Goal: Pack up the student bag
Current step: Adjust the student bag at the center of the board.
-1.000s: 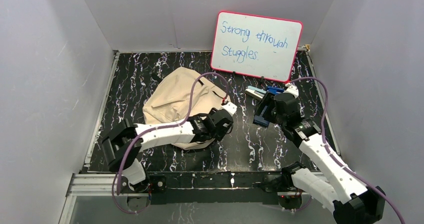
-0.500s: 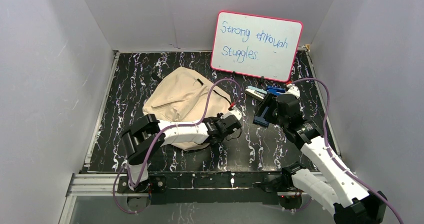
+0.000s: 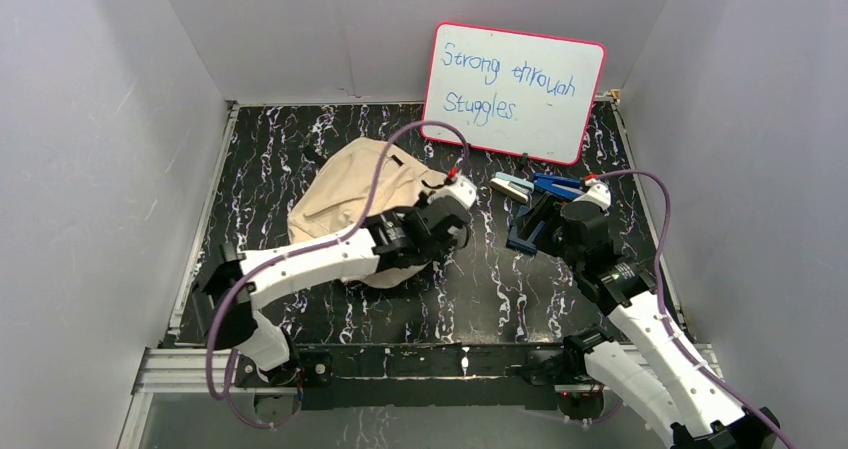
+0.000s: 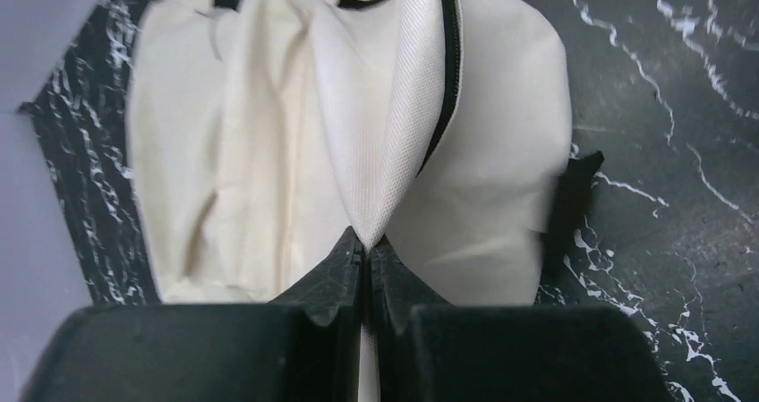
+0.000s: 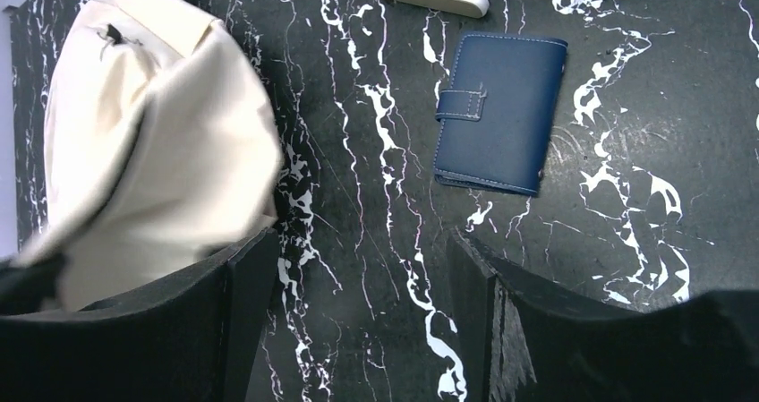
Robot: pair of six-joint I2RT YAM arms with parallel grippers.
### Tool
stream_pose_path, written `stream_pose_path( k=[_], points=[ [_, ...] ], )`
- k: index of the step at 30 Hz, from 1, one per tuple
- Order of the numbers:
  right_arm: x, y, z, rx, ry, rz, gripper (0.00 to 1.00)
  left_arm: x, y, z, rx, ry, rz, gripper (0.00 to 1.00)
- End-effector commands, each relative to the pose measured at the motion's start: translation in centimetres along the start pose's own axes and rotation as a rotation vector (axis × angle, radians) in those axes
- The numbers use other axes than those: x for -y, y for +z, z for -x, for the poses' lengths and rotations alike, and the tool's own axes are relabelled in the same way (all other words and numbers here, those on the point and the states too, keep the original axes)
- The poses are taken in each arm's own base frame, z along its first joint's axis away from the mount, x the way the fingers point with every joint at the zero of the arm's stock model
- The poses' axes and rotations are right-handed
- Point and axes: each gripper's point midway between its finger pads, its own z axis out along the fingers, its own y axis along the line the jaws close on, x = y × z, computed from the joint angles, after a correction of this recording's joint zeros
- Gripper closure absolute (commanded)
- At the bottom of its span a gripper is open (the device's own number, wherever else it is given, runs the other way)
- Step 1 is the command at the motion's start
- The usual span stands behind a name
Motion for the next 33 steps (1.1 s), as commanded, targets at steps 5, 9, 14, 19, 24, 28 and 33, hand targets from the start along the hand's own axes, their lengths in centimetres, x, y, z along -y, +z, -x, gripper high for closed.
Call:
stream_pose_path(
  k=[5,9,14,19,24,28,33],
  points=[
    [0.2,0.1,0.1,0.02,0.033,-0.001,0.23,-6.2,-9.2,12.9,0.29,-0.127,-0.117,1.0],
    [0.2,0.1,-0.1,0.019,0.041,0.004,0.23,-7.2,-13.0,17.3,0.381,-0.179,-0.221,1.0],
    [0.3,0.1,-0.3,0.017,0.049,0.002,0.23,-9.4,-18.8,21.7,0.54,-0.271,-0.35,1.0],
    [0.4,0.3,-0.5,0.014,0.053,0.003,0.23,-14.9,-20.7,21.4,0.606,-0.332,-0.187,1.0],
    [0.3,0.6,-1.1,-0.005,0.06,0.013,0.23,-19.9,-14.9,16.1,0.439,-0.347,0.06,1.0],
    [0.1,0.9,-1.4,-0.02,0.064,0.021,0.23,-23.0,-8.9,11.5,0.284,-0.344,0.171,1.0],
    [0.0,0.9,-1.5,-0.022,0.068,0.025,0.23,-25.9,-3.2,7.2,0.15,-0.338,0.283,1.0]
  ],
)
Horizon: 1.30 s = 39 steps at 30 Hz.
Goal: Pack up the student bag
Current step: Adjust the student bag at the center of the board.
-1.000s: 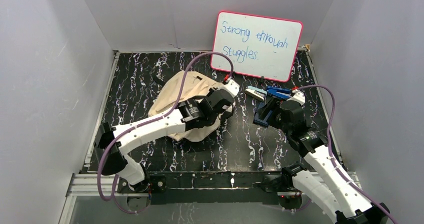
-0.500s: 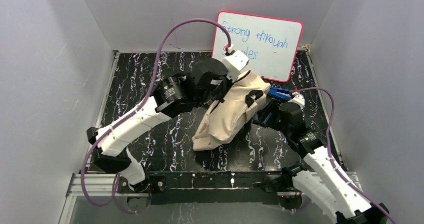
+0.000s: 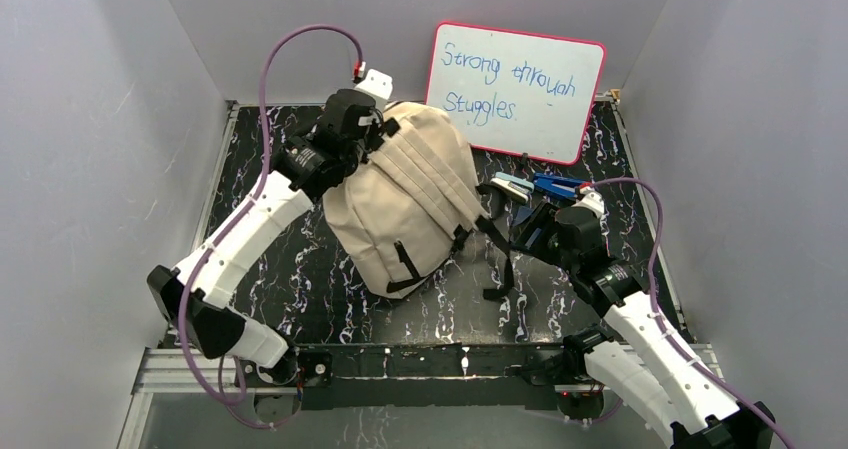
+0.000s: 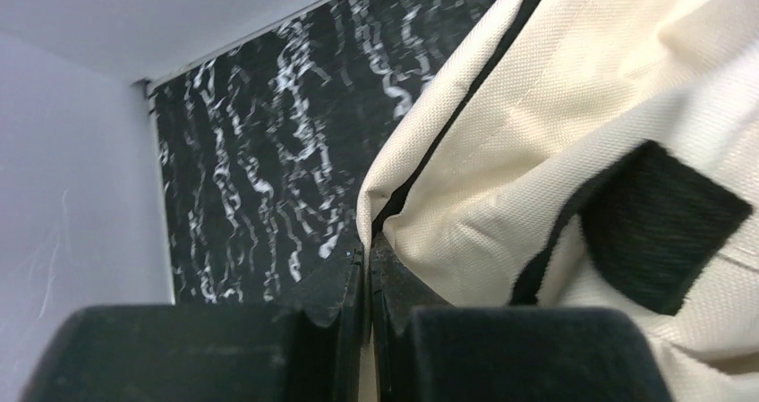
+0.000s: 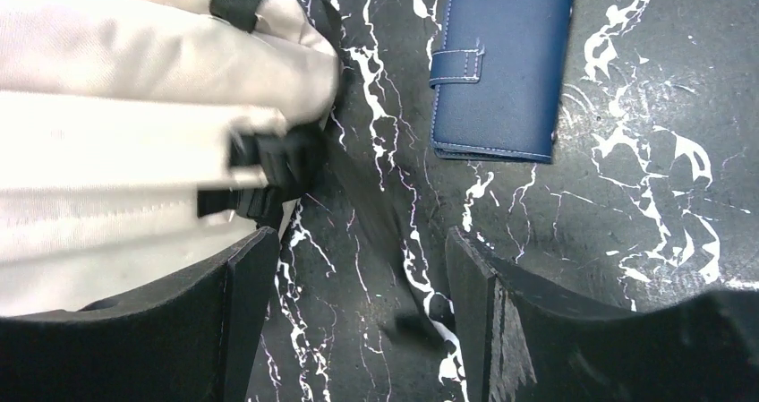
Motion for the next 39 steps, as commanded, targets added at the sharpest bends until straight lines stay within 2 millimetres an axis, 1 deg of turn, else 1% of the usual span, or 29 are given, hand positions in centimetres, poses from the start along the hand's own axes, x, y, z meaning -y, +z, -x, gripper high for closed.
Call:
stream_pose_path(
  k=[1,2,4,7,10,11,14,15,16,17,18,19,21,22,25,26,28,31,33,34,36,39],
  points=[
    [-1.2,-0.1,1.2,0.043,0.024,0.047,0.23,-5.2,2.5,0.2,0.03,-0.037,0.178,1.0],
    [-1.2,-0.1,1.2,0.042,0.023,0.047,0.23,-5.7,3.2,-0.4,0.009,-0.032,0.2,1.0],
    [-1.3,-0.2,1.2,0.042,0.017,0.049,0.23,-6.4,4.9,-2.3,-0.067,0.003,0.262,1.0],
    [-1.2,-0.1,1.0,0.033,0.009,0.047,0.23,-7.4,6.2,-5.5,-0.183,0.061,0.37,1.0],
    [-1.2,0.2,0.7,0.022,0.005,0.049,0.23,-8.0,6.4,-9.4,-0.308,0.048,0.449,1.0],
    [-1.1,0.3,0.5,0.016,0.003,0.05,0.23,-8.1,6.2,-10.7,-0.349,0.048,0.461,1.0],
    [-1.4,0.7,0.2,-0.001,-0.002,0.062,0.23,-8.5,5.6,-14.1,-0.421,-0.024,0.467,1.0],
    [-1.6,0.9,0.1,-0.009,-0.004,0.067,0.23,-8.9,5.3,-14.9,-0.436,-0.055,0.466,0.98],
    [-1.7,1.0,0.0,-0.016,-0.005,0.072,0.23,-9.2,4.9,-15.8,-0.454,-0.08,0.468,0.9],
    [-1.9,1.1,-0.1,-0.024,-0.007,0.077,0.23,-9.6,4.6,-16.6,-0.467,-0.099,0.476,0.74],
    [-2.0,1.1,-0.2,-0.028,-0.008,0.084,0.23,-10.2,4.1,-17.2,-0.477,-0.115,0.49,0.66],
    [-2.2,1.2,-0.2,-0.033,-0.009,0.089,0.23,-10.6,3.7,-17.8,-0.484,-0.126,0.5,0.6],
    [-2.5,1.4,-0.3,-0.04,-0.016,0.103,0.23,-11.2,2.8,-18.3,-0.488,-0.153,0.511,0.51],
    [-2.7,1.5,-0.4,-0.046,-0.024,0.112,0.23,-11.3,2.4,-18.2,-0.483,-0.16,0.51,0.49],
    [-4.0,1.7,-0.8,-0.082,-0.062,0.175,0.23,-12.0,1.2,-17.3,-0.443,-0.186,0.519,0.46],
    [-4.5,1.8,-1.0,-0.098,-0.076,0.201,0.23,-11.8,1.0,-16.9,-0.426,-0.204,0.499,0.46],
    [-5.5,2.3,-1.9,-0.152,-0.095,0.252,0.25,-10.7,1.1,-16.0,-0.38,-0.243,0.41,0.45],
    [-7.3,3.0,-3.5,-0.228,-0.105,0.311,0.26,-8.1,1.7,-15.5,-0.315,-0.311,0.253,0.44],
    [-8.8,3.2,-4.5,-0.251,-0.115,0.337,0.26,-6.4,1.9,-15.8,-0.305,-0.357,0.174,0.44],
    [-9.6,3.2,-5.4,-0.266,-0.123,0.351,0.26,-5.8,2.0,-16.1,-0.304,-0.37,0.148,0.43],
    [-11.0,3.3,-6.5,-0.282,-0.12,0.377,0.25,-4.7,2.5,-16.8,-0.312,-0.384,0.109,0.43],
    [-12.4,3.6,-8.5,-0.313,-0.09,0.397,0.25,-3.5,3.5,-17.4,-0.313,-0.387,0.063,0.41]
  ],
)
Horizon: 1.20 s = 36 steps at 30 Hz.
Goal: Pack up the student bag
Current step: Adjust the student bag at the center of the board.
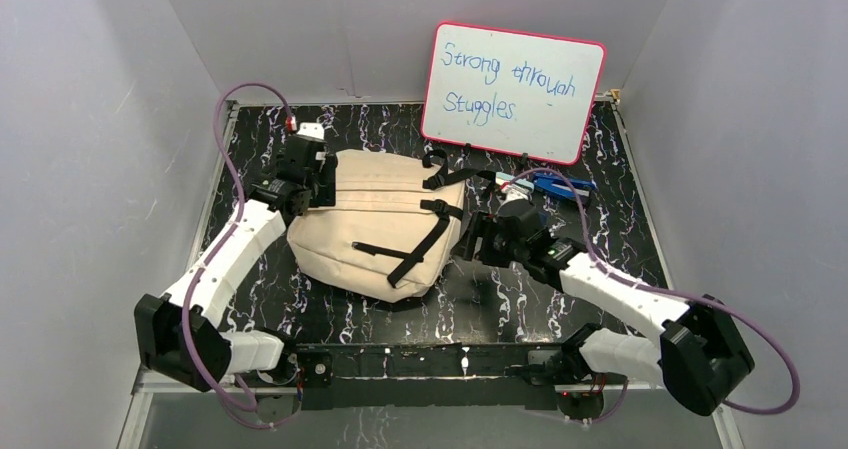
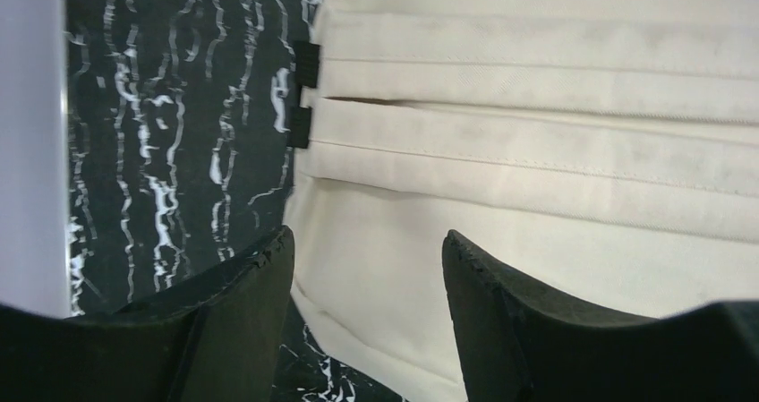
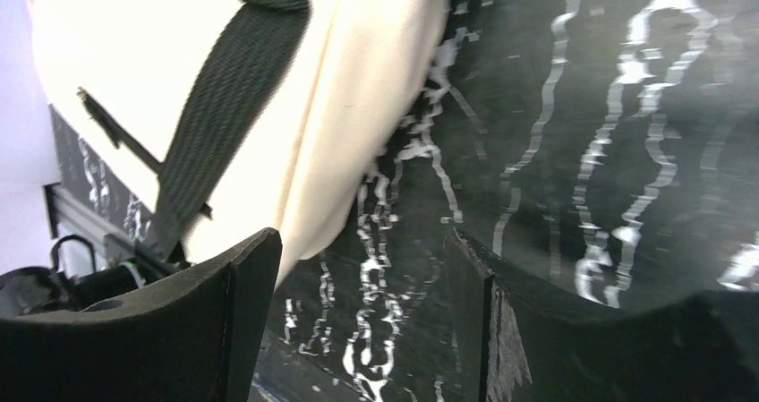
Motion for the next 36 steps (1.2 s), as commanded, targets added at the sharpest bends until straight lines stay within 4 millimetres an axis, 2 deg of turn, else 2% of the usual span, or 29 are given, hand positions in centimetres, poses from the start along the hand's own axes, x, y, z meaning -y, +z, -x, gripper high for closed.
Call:
stream_pose_path(
  k=[1,5,9,13,19,22,26,29,32,36],
  points=[
    [-5.5,1.0,1.4,0.061,0.031,0.152,0.24,2.9,1.3,-0.7,-0.004,-0.026,-0.124,0.39],
    [-6.9,2.5,-0.5,0.009,0.054,0.185,0.24,3.0,3.0,-0.8,-0.036,-0.032,-0.106,0.37],
    [-6.1,3.6,-1.5,-0.013,0.091,0.152,0.27,3.1,4.6,-2.1,-0.096,-0.035,-0.092,0.37],
    [-5.5,4.1,-1.2,0.019,0.109,0.145,0.43,3.7,5.3,-4.5,-0.159,-0.054,-0.113,0.37],
    [-5.2,4.9,-0.3,0.023,0.098,0.141,0.8,3.8,5.7,-7.2,-0.216,-0.068,-0.106,0.36],
    [-4.1,4.9,0.4,0.041,0.086,0.108,0.91,3.9,5.5,-8.3,-0.238,-0.077,-0.117,0.37],
    [-2.4,4.9,1.8,0.051,0.054,0.074,0.96,4.3,5.2,-10.6,-0.28,-0.105,-0.148,0.37],
    [-1.9,5.3,3.0,0.035,0.006,0.084,0.98,5.4,4.7,-12.2,-0.321,-0.143,-0.209,0.38],
    [-2.3,6.4,4.6,0.016,-0.071,0.113,0.98,6.2,4.0,-13.3,-0.354,-0.186,-0.252,0.38],
    [-3.8,8.3,6.4,-0.013,-0.165,0.171,0.98,7.4,2.2,-14.3,-0.38,-0.256,-0.336,0.4]
  ],
)
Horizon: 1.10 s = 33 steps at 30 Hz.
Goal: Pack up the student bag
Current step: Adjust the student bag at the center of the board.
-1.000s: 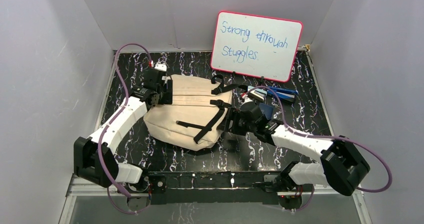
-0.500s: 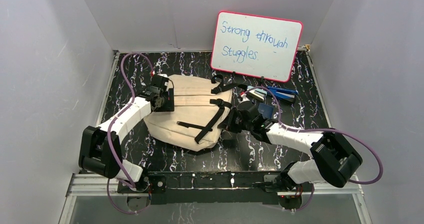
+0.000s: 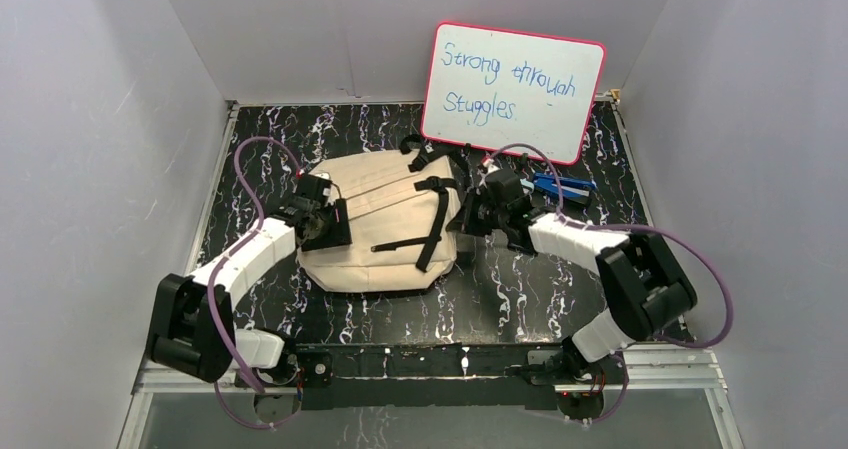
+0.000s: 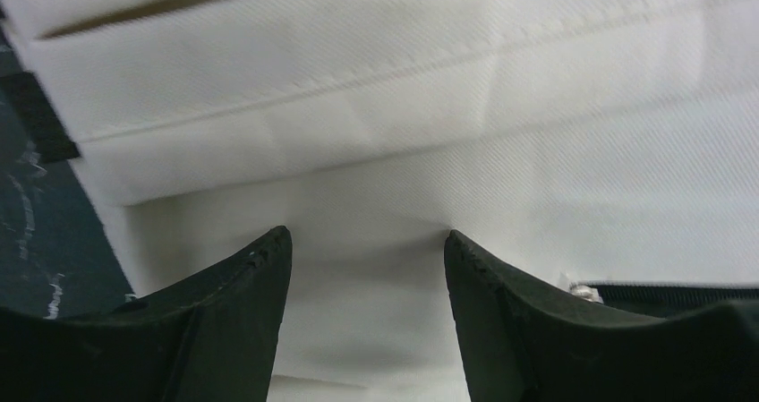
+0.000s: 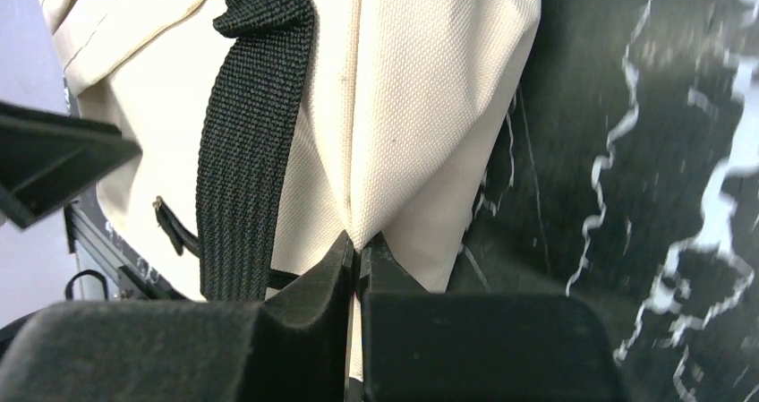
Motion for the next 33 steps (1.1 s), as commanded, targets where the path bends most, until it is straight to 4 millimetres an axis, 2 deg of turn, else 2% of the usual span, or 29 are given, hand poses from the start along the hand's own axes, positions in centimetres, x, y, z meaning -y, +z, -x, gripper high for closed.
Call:
stream_pose_path(
  k=[1,7,13,15,17,20,24,26,29,31,33],
  points=[
    [-2.4,2.1,3.8,0.019,-0.187,0.09,0.97,2.0,-1.8,-2.6,-0.059,-0.088,-0.138,0.4],
    [-5.3,5.7,6.9,-0.02,-0.267,0.175,0.9,4.1,-3.0,-4.3,-0.07,-0.11,-0.218,0.4],
    [-6.9,9.1,9.8,-0.01,-0.309,0.211,0.83,6.9,-2.2,-6.0,-0.1,-0.041,-0.214,0.4],
    [-7.7,9.6,11.2,0.017,-0.341,0.219,0.79,7.8,-2.0,-6.4,-0.109,-0.029,-0.218,0.4],
    [-7.5,9.7,12.5,0.059,-0.371,0.178,0.69,8.4,-2.2,-6.2,-0.098,-0.009,-0.226,0.4],
    [-6.7,8.2,14.6,0.155,-0.404,0.072,0.52,8.3,-3.6,-4.0,-0.003,0.015,-0.221,0.4],
    [-5.0,3.7,16.5,0.31,-0.36,-0.084,0.42,7.7,-6.5,0.2,0.154,0.065,-0.185,0.38],
    [-3.8,1.3,16.1,0.365,-0.294,-0.143,0.38,7.3,-7.7,2.0,0.21,0.094,-0.159,0.37],
    [-2.9,-1.6,13.6,0.382,-0.16,-0.141,0.33,6.8,-8.6,4.4,0.276,0.137,-0.103,0.36],
    [-2.9,-2.8,10.7,0.345,-0.05,-0.084,0.31,6.3,-8.4,5.4,0.289,0.159,-0.066,0.35],
    [-3.9,-3.5,7.7,0.33,0.036,0.001,0.31,6.1,-8.1,6.1,0.289,0.168,-0.049,0.35]
  ],
)
